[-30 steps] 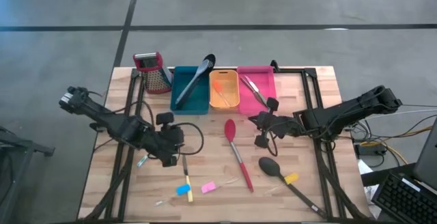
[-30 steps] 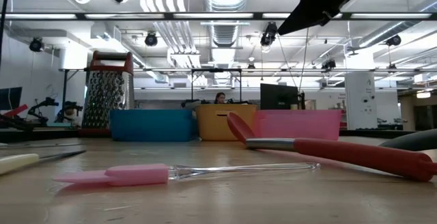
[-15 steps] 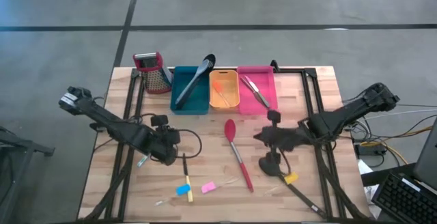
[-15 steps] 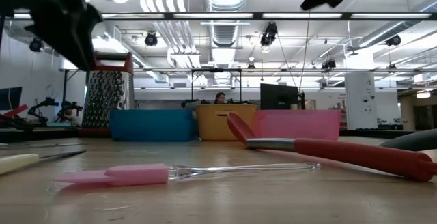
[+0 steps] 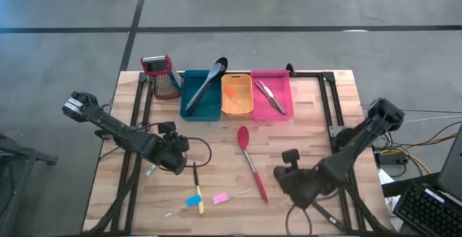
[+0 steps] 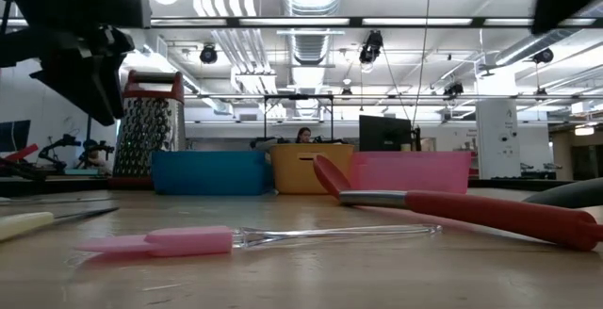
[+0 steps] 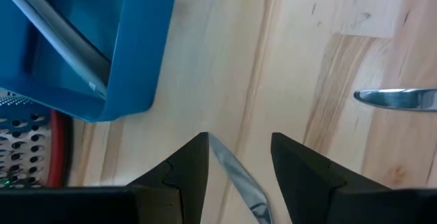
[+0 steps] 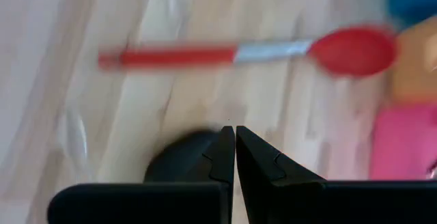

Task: Pick & Place Kitchen Items
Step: Put the yellow spatula into the yellow bin

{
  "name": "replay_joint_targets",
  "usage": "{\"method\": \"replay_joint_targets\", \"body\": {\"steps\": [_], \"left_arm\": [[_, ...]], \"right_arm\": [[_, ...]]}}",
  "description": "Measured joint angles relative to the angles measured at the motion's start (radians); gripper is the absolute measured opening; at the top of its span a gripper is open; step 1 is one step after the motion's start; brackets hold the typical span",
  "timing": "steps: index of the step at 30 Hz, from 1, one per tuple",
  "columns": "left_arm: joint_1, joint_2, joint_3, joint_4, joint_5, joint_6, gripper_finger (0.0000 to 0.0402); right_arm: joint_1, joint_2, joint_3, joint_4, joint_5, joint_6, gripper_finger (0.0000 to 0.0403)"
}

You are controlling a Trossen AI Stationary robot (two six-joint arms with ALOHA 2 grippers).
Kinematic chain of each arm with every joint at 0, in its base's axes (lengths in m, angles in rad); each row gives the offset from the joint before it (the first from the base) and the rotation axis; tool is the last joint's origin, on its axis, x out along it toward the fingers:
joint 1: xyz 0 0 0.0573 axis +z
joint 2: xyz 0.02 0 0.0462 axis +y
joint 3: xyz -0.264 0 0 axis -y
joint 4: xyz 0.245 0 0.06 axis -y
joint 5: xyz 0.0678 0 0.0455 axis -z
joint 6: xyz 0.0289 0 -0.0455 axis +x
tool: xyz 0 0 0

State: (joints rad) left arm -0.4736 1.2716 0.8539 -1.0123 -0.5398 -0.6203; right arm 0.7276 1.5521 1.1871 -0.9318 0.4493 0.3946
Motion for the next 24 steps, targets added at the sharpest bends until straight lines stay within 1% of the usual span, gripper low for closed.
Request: {"method": "replay_joint_targets", "body": {"steps": [3,7,10,14,19,24], "left_arm": [[0.0,0.0,0.0,0.006,-0.002,-0.008,0.0163],[0.0,0.0,0.0,0.018,-0.004,-0.01,0.0163],[0.0,0.0,-0.002,0.029,-0.015,-0.01,0.0163],[0.0,0.0,-0.005,0.053,-0.023,-0.01,0.0163],[0.0,0.0,-0.01,0.068,-0.023,-0.012,0.0163],[0.0,0.0,-0.015,0.072,-0.023,-0.012,0.0163]], "right_arm": [[0.018,0.095,0.037,-0.088,-0.093,0.043,0.0008],[0.028,0.211,0.078,-0.129,-0.199,0.131,0.0008],[0.028,0.28,0.124,-0.147,-0.223,0.196,0.0008],[0.027,0.341,0.208,-0.142,-0.235,0.224,0.0013],[0.034,0.372,0.277,-0.142,-0.241,0.263,0.005],[0.044,0.38,0.277,-0.142,-0.252,0.307,0.0104]]}}
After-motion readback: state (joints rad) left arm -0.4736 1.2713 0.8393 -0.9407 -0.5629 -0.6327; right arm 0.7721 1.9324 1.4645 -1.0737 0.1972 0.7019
